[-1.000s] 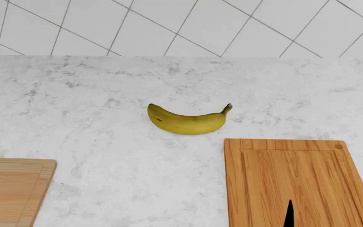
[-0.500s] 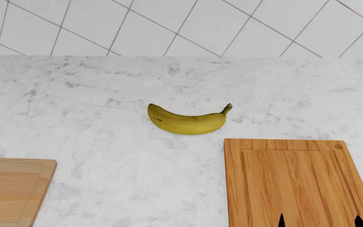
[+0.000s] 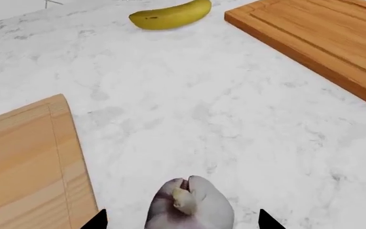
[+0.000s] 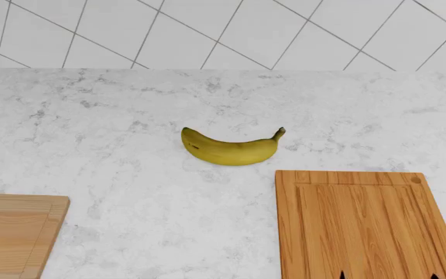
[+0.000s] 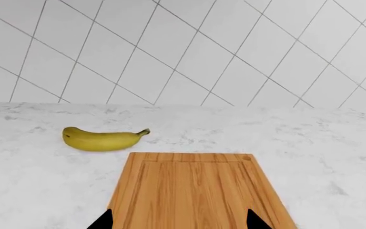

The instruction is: Place the garlic and the banana on separate cutting boards.

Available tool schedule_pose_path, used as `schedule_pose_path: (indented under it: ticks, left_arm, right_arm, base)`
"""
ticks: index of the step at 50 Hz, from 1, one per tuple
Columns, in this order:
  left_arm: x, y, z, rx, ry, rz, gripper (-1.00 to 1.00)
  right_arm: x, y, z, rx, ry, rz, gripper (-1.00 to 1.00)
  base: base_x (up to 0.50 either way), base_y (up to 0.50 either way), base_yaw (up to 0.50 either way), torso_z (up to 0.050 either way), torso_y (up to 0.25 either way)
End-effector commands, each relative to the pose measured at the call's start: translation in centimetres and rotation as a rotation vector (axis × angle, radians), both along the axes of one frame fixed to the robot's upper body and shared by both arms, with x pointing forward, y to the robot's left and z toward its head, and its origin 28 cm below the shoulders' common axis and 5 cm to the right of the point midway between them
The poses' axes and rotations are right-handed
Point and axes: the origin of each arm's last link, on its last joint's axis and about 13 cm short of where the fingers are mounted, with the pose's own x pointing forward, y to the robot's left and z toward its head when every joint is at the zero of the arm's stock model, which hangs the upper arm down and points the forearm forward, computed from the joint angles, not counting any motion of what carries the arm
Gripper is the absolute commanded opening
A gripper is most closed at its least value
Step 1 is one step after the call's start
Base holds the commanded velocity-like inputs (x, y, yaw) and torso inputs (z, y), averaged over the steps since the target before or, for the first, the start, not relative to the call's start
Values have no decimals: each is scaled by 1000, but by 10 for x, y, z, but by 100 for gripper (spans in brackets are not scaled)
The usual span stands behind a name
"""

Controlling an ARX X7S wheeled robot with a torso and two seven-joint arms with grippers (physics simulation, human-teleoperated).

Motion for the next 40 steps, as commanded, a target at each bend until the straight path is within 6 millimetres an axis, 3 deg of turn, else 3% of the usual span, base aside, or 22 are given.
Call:
schedule_pose_path:
  ticks: [1,10,11,22,27,35,40]
  left_arm:
    - [6,-10,-1,27,5,-55,100]
    - [1,-13,4,49,23,-75,100]
    - [2,-12,4,51,25,-66,-100]
    - [-2,-12,16,32,-6,-34,-100]
    - [-2,-13,35,-1,-84,-5,-100]
    - [6,-1,55,-17,-188,108,-100]
    - [13,17,59,-8,-219,210,-100]
  right_arm:
    - [-1,-1,-9,16,14,-5,100]
    - [1,-2,-12,26,14,-3,100]
    - [1,-1,-12,27,13,-3,100]
    - [0,-2,-10,25,9,-7,100]
    - [1,0,-9,29,5,-4,100]
    - [2,1,-7,28,0,2,100]
    - [2,1,-7,27,1,1,100]
  base:
    - [0,0,0,0,0]
    - [0,0,0,0,0]
    - [0,0,0,0,0]
    - [0,0,0,0,0]
    - [0,0,0,0,0]
    - [0,0,0,0,0]
    - [0,0,0,0,0]
